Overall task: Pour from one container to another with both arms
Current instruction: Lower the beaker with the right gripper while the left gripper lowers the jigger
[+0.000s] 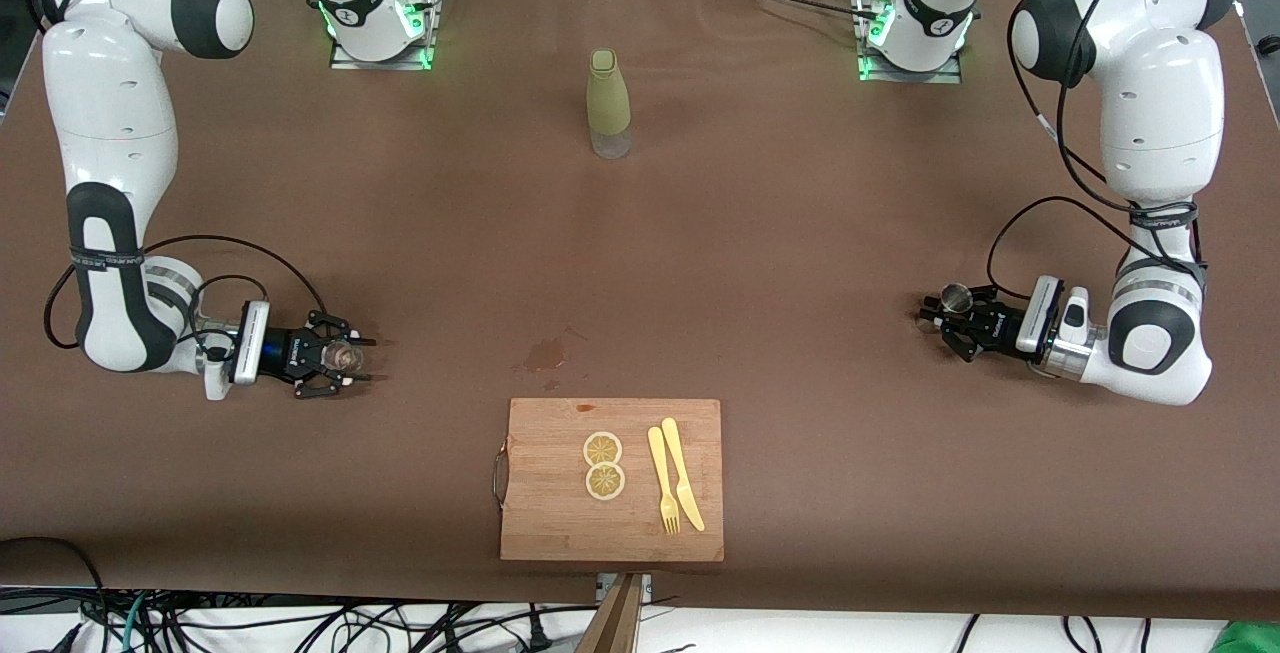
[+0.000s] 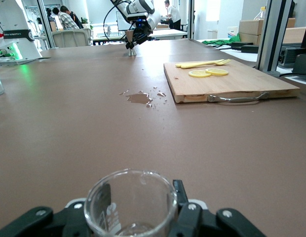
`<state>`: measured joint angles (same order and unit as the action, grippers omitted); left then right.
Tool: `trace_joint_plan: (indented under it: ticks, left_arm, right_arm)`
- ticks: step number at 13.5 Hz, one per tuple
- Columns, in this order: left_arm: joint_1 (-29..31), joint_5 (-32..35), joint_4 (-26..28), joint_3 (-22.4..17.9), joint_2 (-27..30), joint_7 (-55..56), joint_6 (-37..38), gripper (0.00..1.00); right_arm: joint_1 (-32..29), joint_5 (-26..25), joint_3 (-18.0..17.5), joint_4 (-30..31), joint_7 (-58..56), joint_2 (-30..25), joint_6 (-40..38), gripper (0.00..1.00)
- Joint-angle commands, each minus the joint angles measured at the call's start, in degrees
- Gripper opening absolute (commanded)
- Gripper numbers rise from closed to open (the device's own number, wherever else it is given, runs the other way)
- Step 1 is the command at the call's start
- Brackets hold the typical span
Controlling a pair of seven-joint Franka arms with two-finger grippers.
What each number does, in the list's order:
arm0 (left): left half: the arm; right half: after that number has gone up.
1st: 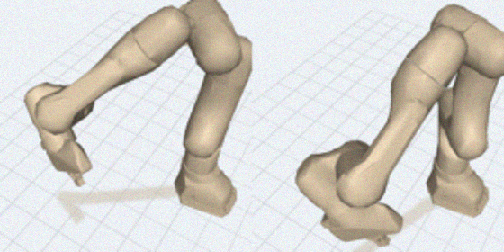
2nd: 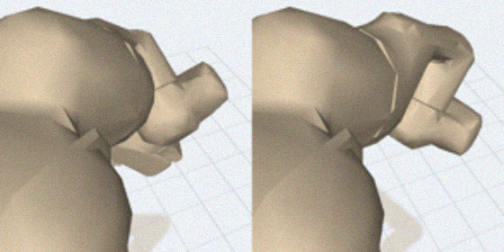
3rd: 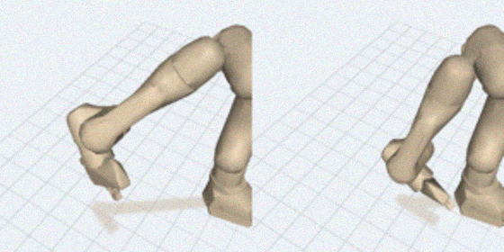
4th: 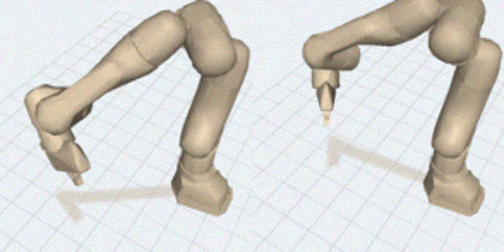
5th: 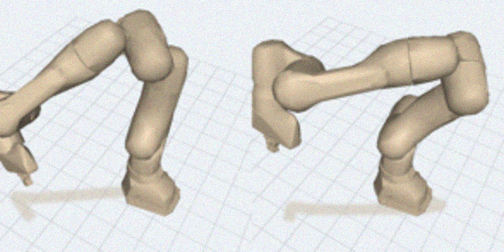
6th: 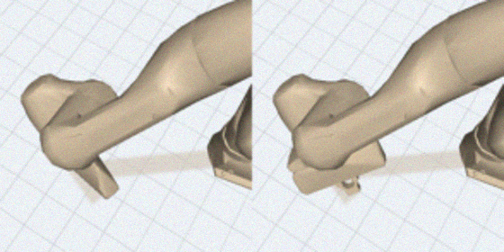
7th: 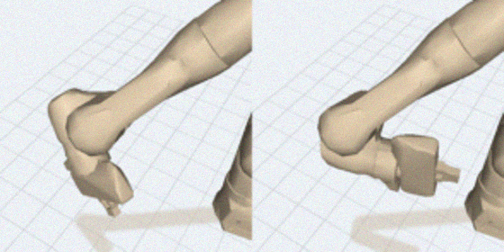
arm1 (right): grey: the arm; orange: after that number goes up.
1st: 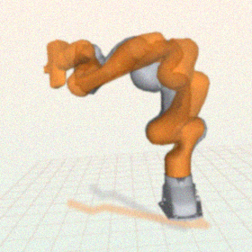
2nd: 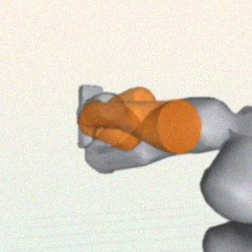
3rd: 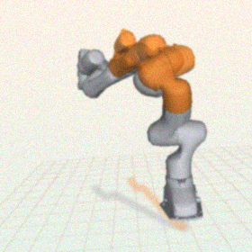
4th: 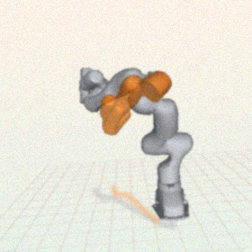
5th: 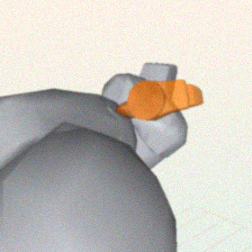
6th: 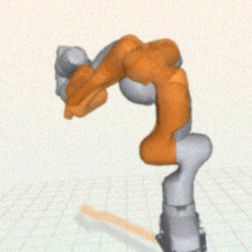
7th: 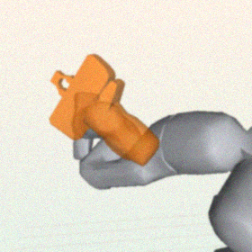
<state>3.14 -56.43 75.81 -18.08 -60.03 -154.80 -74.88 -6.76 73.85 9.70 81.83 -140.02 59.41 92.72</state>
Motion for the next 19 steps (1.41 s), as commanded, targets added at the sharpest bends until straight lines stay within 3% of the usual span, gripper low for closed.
trace_joint_plan:
  ticks: [1, 2, 3, 4, 5, 10, 13, 17, 19]
  left_arm:
    - [0.7, 1.8, -2.2, -0.4, -1.0, -3.9, 2.8, 0.11]
    - [0.7, 1.8, -2.2, -0.4, -1.0, -3.8, 2.8, 0.22]
    - [0.7, 1.7, -2.2, -0.4, -1.0, -3.9, 2.8, 0.50]
    - [0.7, 1.7, -2.2, -0.4, -1.0, -3.9, 2.8, 0.86]
    - [0.8, 1.7, -2.2, -0.3, -1.2, -4.0, 2.8, 1.00]
    - [1.0, 1.7, -2.3, -0.6, -1.2, -3.7, 2.1, 1.00]
    - [2.2, 2.1, -2.3, -1.6, 0.4, -3.4, -0.7, 1.00]
    - [3.4, 4.8, -2.3, -1.6, 4.1, -1.2, -6.8, 1.00]
    - [4.0, 5.2, -2.3, -1.7, 7.1, -1.0, -8.8, 1.00]
  right_arm:
    - [-0.1, 0.9, 0.8, 0.7, -1.0, 0.2, -0.3, 0.67]
    - [-0.1, 0.9, 1.0, 0.7, -1.0, 0.2, -0.2, 0.78]
    - [-0.1, 0.8, 1.6, 0.7, -1.0, 0.2, -0.4, 1.00]
    - [-0.1, 0.7, 2.2, 0.6, -1.0, 0.2, -0.5, 1.00]
    - [-0.1, 0.6, 3.2, 0.4, -1.0, 0.0, -0.6, 1.00]
    - [0.1, -0.6, 9.7, -1.5, 2.1, -0.8, -5.0, 1.00]
    - [0.1, -4.5, 14.5, -7.4, 11.3, -1.3, -9.9, 1.00]
    - [0.5, -5.2, 18.9, -11.4, 23.8, -2.8, -14.3, 1.00]
    - [0.5, -8.1, 19.3, -16.6, 32.9, -3.5, -15.6, 1.00]
